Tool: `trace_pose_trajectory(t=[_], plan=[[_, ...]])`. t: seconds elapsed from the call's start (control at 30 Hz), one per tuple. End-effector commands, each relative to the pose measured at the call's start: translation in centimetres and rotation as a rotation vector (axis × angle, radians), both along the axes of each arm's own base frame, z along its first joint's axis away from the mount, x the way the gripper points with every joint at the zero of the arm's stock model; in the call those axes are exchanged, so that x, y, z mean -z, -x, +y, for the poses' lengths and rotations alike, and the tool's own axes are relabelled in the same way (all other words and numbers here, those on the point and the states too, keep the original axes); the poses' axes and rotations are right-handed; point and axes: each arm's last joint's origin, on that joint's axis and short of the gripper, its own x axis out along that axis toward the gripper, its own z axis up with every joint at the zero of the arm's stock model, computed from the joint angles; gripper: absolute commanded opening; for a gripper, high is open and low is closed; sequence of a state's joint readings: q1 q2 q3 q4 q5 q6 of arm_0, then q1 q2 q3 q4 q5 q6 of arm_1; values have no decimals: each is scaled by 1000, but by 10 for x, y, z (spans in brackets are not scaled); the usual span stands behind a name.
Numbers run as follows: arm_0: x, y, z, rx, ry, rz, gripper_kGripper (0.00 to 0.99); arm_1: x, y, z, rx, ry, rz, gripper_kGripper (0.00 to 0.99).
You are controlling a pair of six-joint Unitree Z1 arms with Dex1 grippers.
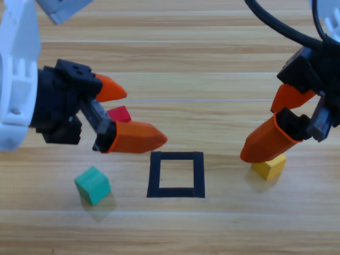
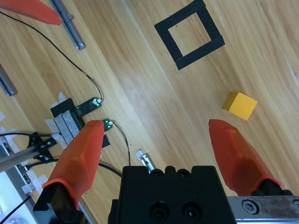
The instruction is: Stack the blocks in the rectangular block: red at the bottom, yellow in the middle, green on top
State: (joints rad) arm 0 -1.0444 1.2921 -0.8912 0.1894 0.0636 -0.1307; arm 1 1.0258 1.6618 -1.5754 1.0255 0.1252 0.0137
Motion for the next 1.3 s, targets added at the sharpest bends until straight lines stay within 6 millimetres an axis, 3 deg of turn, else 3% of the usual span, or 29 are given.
trace_pose_trajectory(t=[0.03,0.23,0.37,0.5,0.63,0.83,1.0,1.3], plan=[[12,4,-3,17,-56,15,990,14,-1,-2,20,57,31,986],[13,5,0,4,-66,20,990,4,-11,-16,109,22,35,986],[12,6,3,-2,-63,19,990,4,-41,-48,308,11,63,986],[11,6,5,-37,-51,29,990,29,-80,-77,484,91,67,988],[13,-4,-9,-150,-23,102,990,62,-101,-74,529,222,68,986],[11,-58,-45,-537,-26,341,990,107,-116,-68,530,324,42,986],[11,-93,-75,-882,-95,518,980,132,-131,-55,549,329,88,986],[44,-138,-68,-1189,-72,776,979,158,-143,-43,572,307,153,989]])
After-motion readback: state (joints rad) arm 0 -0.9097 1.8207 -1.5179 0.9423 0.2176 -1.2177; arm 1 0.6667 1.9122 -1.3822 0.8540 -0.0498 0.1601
